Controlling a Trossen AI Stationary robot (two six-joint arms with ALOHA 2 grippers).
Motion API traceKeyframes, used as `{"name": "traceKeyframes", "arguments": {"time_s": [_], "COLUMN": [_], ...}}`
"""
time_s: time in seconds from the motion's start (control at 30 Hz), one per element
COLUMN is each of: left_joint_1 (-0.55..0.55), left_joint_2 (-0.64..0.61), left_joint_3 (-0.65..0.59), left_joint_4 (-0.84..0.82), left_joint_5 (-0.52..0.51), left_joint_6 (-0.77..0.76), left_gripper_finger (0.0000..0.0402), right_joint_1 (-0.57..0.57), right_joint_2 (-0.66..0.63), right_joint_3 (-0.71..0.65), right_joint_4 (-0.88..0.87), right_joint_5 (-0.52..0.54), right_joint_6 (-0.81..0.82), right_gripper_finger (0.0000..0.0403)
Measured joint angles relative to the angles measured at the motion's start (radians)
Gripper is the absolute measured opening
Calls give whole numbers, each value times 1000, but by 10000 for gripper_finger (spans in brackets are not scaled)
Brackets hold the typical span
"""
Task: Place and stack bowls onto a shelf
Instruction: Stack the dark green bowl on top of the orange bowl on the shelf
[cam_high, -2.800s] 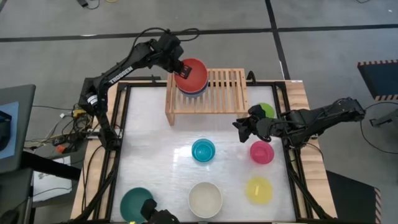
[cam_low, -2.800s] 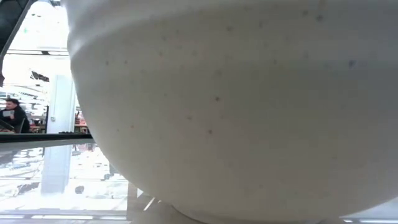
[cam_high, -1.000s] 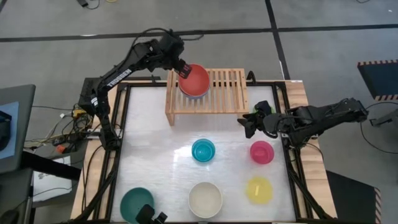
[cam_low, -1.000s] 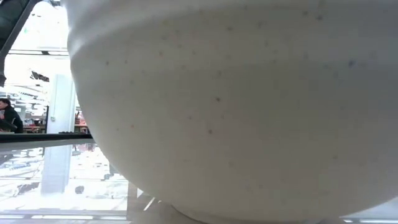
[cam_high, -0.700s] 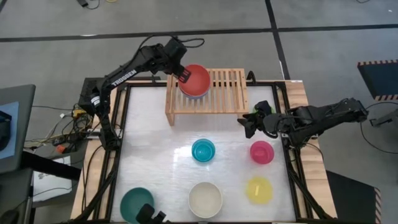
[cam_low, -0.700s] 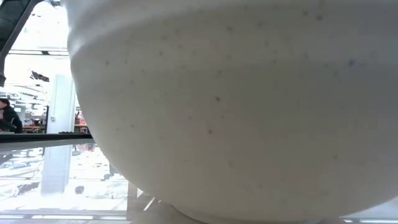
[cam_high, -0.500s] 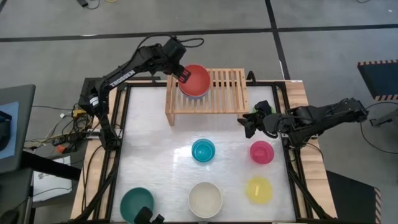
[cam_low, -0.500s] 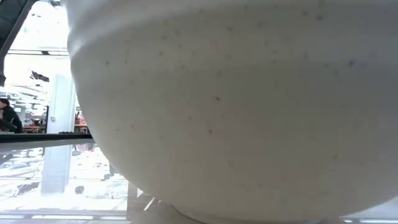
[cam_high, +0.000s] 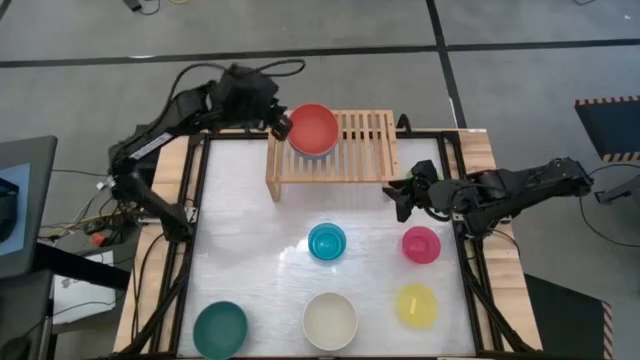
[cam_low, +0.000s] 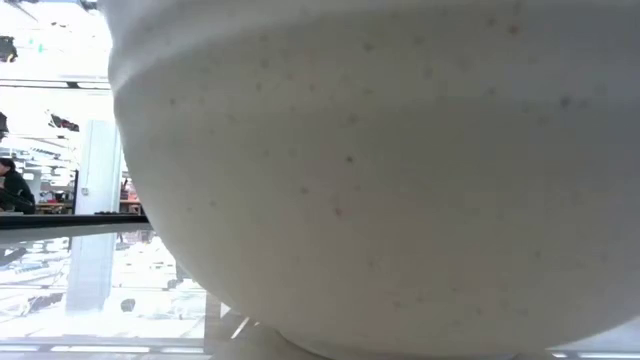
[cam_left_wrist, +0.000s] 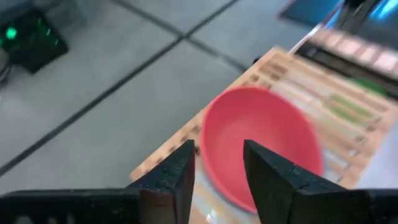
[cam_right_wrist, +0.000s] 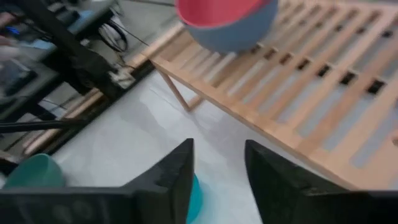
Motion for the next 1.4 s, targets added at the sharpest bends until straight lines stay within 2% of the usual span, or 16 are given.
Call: {"name": "traceKeyframes", "arguments": {"time_s": [0.13,0.23,0.37,0.53,0.7,0.9,1.0,1.17,1.3,1.4], "left_joint_1": [-51,-83,-137,-237,-388,-626,-786,-1013,-1127,-1179], "left_joint_2": [-171,-299,-451,-598,-671,-630,-582,-476,-375,-303], "left_joint_3": [-277,-475,-666,-810,-896,-937,-970,-1034,-1074,-1076], "left_joint_4": [249,433,583,558,393,91,68,97,163,203], "left_joint_5": [17,78,108,100,120,338,446,454,451,455], "left_joint_6": [-20,-34,-67,-138,-254,-457,-565,-671,-711,-706], "left_gripper_finger": [77,45,11,4,6,13,32,90,138,159], "right_joint_1": [21,36,41,22,16,17,18,27,42,46], "right_joint_2": [-35,-56,-67,-42,27,122,146,176,191,195], "right_joint_3": [0,0,0,0,0,0,0,0,0,-1], "right_joint_4": [70,100,144,189,251,292,299,298,303,292], "right_joint_5": [0,0,-8,-58,-78,-88,-88,-88,-83,-77], "right_joint_6": [-71,-108,-156,-156,-134,-80,-35,20,47,62], "right_gripper_finger": [97,54,17,27,34,31,41,60,73,83]}}
